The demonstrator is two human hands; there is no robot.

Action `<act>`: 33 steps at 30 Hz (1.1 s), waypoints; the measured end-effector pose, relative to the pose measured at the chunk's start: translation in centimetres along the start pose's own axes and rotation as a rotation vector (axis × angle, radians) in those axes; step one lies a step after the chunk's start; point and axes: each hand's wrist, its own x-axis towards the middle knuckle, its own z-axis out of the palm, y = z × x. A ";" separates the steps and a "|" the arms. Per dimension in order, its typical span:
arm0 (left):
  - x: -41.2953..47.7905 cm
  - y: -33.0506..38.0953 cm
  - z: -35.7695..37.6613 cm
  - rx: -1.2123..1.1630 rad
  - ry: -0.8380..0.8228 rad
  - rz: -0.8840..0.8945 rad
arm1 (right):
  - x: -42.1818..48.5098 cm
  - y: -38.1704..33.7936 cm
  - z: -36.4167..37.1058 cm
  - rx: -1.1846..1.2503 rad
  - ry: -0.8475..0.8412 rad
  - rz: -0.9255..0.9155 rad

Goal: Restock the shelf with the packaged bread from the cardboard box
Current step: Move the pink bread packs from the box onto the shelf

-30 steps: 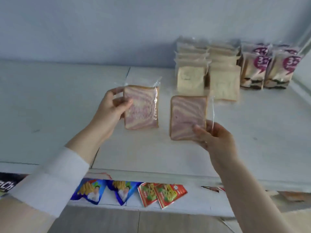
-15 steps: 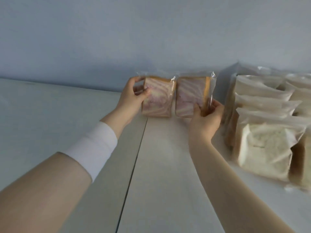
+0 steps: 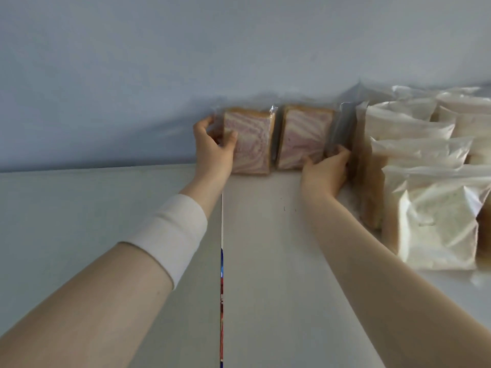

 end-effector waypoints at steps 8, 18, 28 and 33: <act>-7.3 3.9 -1.7 0.662 -0.059 0.413 | -7.5 -0.4 -7.3 -0.345 -0.287 -0.337; -35.7 12.3 7.8 1.446 -0.798 0.812 | -16.0 10.3 -37.7 -0.877 -0.277 -0.421; -68.3 10.4 31.4 1.231 -1.306 1.049 | -20.2 30.3 -72.9 -1.008 0.076 0.262; -79.9 6.7 40.7 1.226 -1.538 1.141 | -21.6 40.2 -82.9 -1.052 0.134 0.554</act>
